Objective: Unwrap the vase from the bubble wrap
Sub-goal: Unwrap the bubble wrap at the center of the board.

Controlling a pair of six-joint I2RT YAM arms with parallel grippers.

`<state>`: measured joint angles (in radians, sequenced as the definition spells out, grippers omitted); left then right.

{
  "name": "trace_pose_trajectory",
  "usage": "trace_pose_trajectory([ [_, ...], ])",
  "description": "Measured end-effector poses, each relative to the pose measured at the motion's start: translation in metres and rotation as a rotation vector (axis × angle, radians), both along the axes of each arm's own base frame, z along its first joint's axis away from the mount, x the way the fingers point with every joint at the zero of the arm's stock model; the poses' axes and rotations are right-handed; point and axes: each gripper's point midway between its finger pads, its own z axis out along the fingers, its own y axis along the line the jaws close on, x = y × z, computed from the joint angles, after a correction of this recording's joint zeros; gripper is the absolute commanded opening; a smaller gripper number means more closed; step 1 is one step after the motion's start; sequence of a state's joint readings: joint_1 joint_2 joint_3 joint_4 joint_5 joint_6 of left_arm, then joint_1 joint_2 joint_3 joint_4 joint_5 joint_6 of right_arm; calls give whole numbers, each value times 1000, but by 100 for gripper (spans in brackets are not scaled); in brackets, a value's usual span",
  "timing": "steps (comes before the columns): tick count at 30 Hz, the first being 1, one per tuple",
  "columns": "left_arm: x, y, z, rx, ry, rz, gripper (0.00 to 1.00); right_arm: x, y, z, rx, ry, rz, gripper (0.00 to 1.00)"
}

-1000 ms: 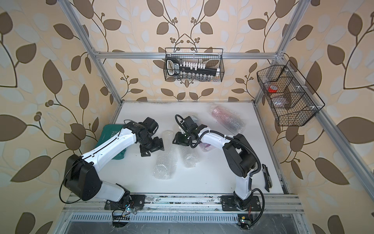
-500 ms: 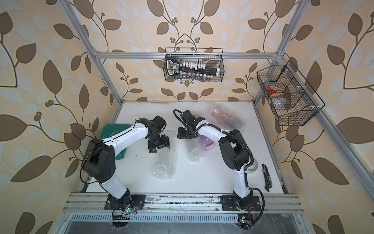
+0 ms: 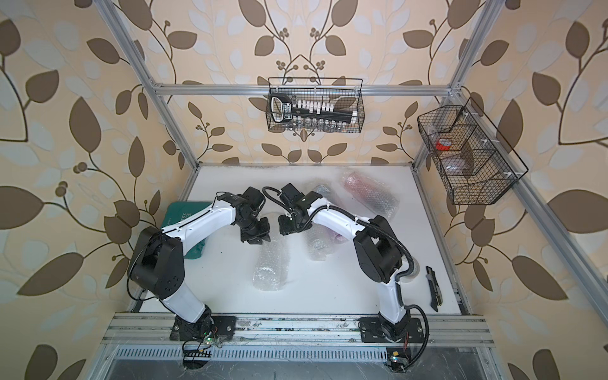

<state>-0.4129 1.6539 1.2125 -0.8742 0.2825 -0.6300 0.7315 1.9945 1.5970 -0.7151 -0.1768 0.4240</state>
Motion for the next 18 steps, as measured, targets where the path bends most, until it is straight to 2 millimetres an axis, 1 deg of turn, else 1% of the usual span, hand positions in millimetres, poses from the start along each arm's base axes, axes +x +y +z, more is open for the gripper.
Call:
trace_pose_trajectory([
  [2,-1,0,1,-6,-3,-1,20,-8,-4,-12,9,42,7,51],
  [4,-2,0,1,-10,-2,-4,18,-13,-6,-19,21,78,11,51],
  [9,-3,-2,1,-20,2,-5,16,-6,4,-22,72,82,21,51],
  [13,-3,-2,1,-22,4,-6,15,0,11,-37,85,106,29,50],
  [18,-5,-2,1,-21,8,-6,11,6,13,-51,87,132,18,46],
])
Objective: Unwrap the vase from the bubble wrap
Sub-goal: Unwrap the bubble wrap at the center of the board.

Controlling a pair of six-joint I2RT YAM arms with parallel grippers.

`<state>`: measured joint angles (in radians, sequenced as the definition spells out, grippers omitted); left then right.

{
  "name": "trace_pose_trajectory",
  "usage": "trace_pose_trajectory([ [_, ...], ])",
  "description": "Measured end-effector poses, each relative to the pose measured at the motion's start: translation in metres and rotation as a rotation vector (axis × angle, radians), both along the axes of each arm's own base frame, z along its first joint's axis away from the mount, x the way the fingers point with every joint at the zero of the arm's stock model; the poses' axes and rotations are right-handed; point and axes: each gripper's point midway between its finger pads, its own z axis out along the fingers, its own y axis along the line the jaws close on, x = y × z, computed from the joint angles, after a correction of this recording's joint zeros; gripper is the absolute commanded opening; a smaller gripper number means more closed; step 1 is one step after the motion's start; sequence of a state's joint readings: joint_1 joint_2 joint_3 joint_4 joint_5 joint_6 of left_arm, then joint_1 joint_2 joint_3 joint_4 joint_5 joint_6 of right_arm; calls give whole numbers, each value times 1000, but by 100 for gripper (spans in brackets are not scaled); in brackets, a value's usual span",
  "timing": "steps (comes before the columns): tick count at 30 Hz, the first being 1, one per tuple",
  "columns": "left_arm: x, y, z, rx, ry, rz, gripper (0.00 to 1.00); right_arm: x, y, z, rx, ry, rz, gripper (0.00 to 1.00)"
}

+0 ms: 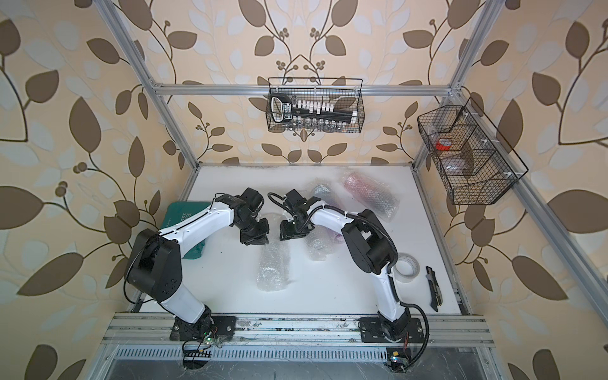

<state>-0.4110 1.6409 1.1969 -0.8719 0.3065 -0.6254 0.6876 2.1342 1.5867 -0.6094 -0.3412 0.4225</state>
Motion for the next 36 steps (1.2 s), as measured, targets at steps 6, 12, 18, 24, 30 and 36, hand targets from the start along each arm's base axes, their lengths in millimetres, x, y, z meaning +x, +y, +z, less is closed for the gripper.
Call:
trace_pose_trajectory([
  [6,-3,1,0,6,9,-4,1,7,7,3,20,-15,-7,33],
  [12,-3,7,-2,4,17,3,0,12,14,7,55,-30,-13,16],
  [18,-5,15,-4,-5,27,25,0,12,20,9,75,-40,-9,6],
  [24,-6,27,-7,-17,22,62,0,11,15,18,96,-62,-13,2],
  [30,-14,46,-20,22,41,104,0,10,-6,20,79,-71,-54,1],
  [36,-33,62,-38,74,115,127,0,17,-22,15,58,-61,-101,6],
])
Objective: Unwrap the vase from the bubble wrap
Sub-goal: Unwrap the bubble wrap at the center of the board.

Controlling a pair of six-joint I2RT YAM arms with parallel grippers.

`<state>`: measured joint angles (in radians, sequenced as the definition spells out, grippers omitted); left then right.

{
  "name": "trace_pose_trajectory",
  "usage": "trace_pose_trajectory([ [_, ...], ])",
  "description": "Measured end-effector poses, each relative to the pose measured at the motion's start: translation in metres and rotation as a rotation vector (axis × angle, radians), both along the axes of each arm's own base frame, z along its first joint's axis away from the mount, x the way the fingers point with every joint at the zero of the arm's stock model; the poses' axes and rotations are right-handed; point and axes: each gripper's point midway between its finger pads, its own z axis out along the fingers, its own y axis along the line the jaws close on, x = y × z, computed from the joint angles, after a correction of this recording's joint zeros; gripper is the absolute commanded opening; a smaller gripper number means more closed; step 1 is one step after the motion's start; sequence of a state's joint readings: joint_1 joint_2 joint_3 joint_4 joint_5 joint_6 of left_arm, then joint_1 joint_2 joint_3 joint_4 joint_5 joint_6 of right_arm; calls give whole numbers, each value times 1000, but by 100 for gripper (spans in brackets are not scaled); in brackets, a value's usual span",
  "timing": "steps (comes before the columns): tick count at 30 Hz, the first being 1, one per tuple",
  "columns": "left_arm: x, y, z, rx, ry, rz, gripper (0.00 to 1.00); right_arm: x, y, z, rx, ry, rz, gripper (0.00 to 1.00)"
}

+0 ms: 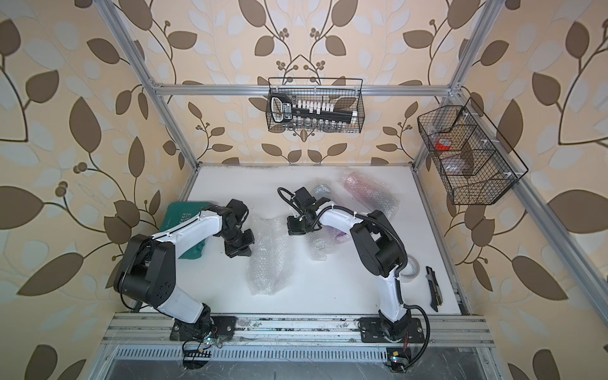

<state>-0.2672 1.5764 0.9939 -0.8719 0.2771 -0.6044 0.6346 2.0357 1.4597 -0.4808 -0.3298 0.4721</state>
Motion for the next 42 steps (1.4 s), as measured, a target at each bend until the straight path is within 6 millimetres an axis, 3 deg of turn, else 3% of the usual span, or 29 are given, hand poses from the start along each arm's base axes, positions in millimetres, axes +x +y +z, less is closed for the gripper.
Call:
trace_pose_trajectory([
  [2,0,0,0,0,1,-2,0,0,0,0,0,1,-2,15],
  [3,-1,0,1,1,5,-5,12,0,0,0,0,2,-6,20],
  [7,-4,4,12,26,20,-30,83,1,-1,4,2,-4,-8,38],
  [8,-4,5,17,28,15,-34,90,0,-1,6,3,-5,-4,39],
  [10,0,4,32,24,-15,-50,99,-2,-2,11,5,-5,1,43],
  [14,9,-6,67,8,-104,-86,99,-7,-2,16,17,3,13,46],
  [18,14,-35,88,23,-166,-182,99,-17,-2,9,14,36,25,46],
  [21,20,-55,81,31,-152,-213,95,-20,1,5,13,49,34,46],
  [25,21,-49,49,114,-68,-191,83,-18,9,-3,9,71,45,46],
  [30,14,-37,30,167,-19,-168,72,-15,16,-8,8,86,54,46],
  [34,6,-28,19,207,4,-150,54,-18,19,-11,2,89,61,45],
  [40,7,-19,34,207,-66,-114,7,-18,16,-20,-37,80,58,42],
  [42,7,-15,35,203,-71,-97,0,-17,13,-23,-55,72,56,41],
])
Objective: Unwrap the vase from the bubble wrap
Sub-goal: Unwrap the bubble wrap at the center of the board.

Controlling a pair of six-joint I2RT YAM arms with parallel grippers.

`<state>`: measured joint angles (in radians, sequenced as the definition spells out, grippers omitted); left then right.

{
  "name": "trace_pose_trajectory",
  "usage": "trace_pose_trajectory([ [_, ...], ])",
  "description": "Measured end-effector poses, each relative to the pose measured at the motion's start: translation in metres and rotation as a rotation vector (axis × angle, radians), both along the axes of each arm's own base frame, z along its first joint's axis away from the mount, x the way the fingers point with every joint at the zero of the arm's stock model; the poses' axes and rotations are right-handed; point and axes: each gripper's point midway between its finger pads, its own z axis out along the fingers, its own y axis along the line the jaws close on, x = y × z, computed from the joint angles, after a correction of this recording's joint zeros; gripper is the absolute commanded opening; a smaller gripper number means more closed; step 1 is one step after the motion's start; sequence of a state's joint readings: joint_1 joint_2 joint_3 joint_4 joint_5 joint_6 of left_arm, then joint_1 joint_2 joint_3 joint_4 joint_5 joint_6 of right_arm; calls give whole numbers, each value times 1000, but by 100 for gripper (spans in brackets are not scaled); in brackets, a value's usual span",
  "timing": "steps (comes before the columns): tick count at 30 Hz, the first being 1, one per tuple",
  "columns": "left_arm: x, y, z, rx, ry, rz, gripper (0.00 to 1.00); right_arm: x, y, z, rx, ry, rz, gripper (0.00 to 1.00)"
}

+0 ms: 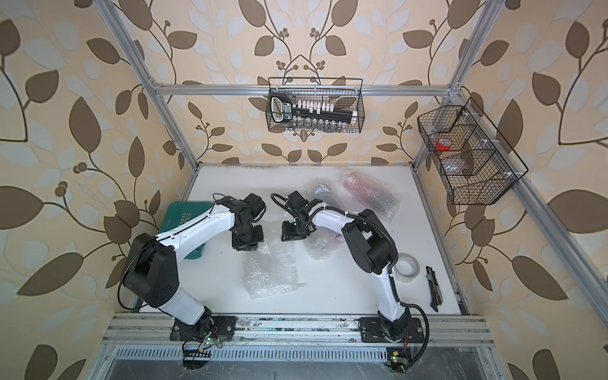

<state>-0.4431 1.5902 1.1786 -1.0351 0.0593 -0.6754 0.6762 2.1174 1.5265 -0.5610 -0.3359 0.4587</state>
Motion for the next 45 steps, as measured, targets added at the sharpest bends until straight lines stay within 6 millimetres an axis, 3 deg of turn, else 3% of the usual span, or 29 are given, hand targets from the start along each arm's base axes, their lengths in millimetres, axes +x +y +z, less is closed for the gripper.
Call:
trace_pose_trajectory([
  [8,-11,37,0,-43,-13,126,0,3,-14,-5,-97,-51,6,40],
  [11,-17,49,9,-101,-56,187,0,0,-14,-3,-124,-66,29,40],
  [15,-20,57,14,-157,-85,239,0,-10,2,3,-114,-89,90,41],
  [19,-24,63,3,-174,-59,281,0,-28,25,6,-70,-89,156,40],
  [24,-30,84,-8,-151,-31,371,0,-34,31,7,-56,-82,178,40],
  [29,-37,110,-23,-97,19,470,52,-30,28,6,-57,-82,169,40],
  [34,-41,122,-33,-53,65,506,85,-29,27,9,-54,-85,166,41],
  [39,-32,126,-12,-33,8,473,91,-23,24,26,-29,-109,150,42],
  [42,-20,124,19,8,-79,414,90,-17,21,43,-3,-133,131,42],
  [45,-8,108,52,7,-172,320,88,-12,18,56,19,-149,115,43],
])
